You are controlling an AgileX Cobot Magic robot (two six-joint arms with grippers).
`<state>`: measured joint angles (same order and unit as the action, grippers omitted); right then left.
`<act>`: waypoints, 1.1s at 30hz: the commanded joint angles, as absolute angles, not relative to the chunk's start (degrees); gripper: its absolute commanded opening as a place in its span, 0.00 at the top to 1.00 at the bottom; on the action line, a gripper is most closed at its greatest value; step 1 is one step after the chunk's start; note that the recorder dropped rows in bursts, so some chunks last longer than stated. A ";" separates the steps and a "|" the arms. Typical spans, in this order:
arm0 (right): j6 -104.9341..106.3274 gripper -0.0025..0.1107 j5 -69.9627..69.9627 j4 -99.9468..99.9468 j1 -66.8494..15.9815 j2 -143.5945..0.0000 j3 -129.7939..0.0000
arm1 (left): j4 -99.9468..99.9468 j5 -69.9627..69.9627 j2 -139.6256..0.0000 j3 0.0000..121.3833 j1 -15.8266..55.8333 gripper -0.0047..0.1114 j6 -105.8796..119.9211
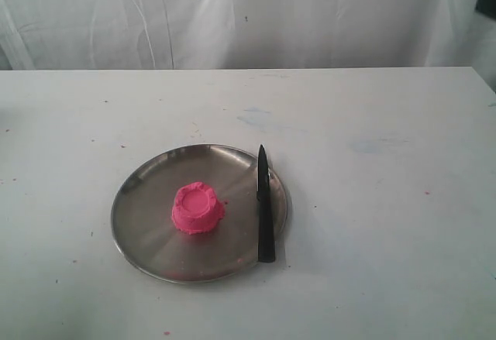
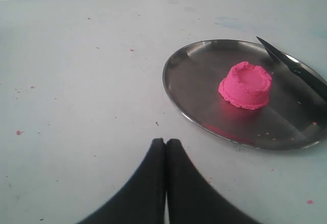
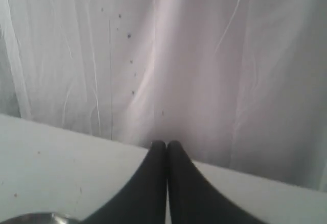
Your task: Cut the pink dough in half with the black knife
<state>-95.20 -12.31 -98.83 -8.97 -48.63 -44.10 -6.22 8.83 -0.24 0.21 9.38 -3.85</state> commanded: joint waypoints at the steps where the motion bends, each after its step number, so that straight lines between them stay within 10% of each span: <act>1: -83.25 0.98 -13.87 -83.24 -8.59 -51.56 -38.62 | -6.33 8.68 0.00 0.00 9.20 0.96 -3.86; 14: -27.74 0.98 -55.76 -60.14 -10.98 -46.70 -31.99 | -6.33 8.68 0.00 0.00 9.20 0.96 -3.86; 18: -7.57 0.98 -43.60 -59.83 -11.46 -44.85 -39.23 | -6.33 8.68 0.00 0.00 9.20 0.96 -3.86; 25: -32.07 0.98 34.99 -45.80 -11.46 -46.09 -49.23 | -6.33 8.68 0.00 0.00 9.20 0.96 -3.86; 33: 20.85 0.98 35.92 36.90 -11.56 -48.74 -39.77 | -6.33 8.68 0.00 0.00 9.20 0.96 -3.86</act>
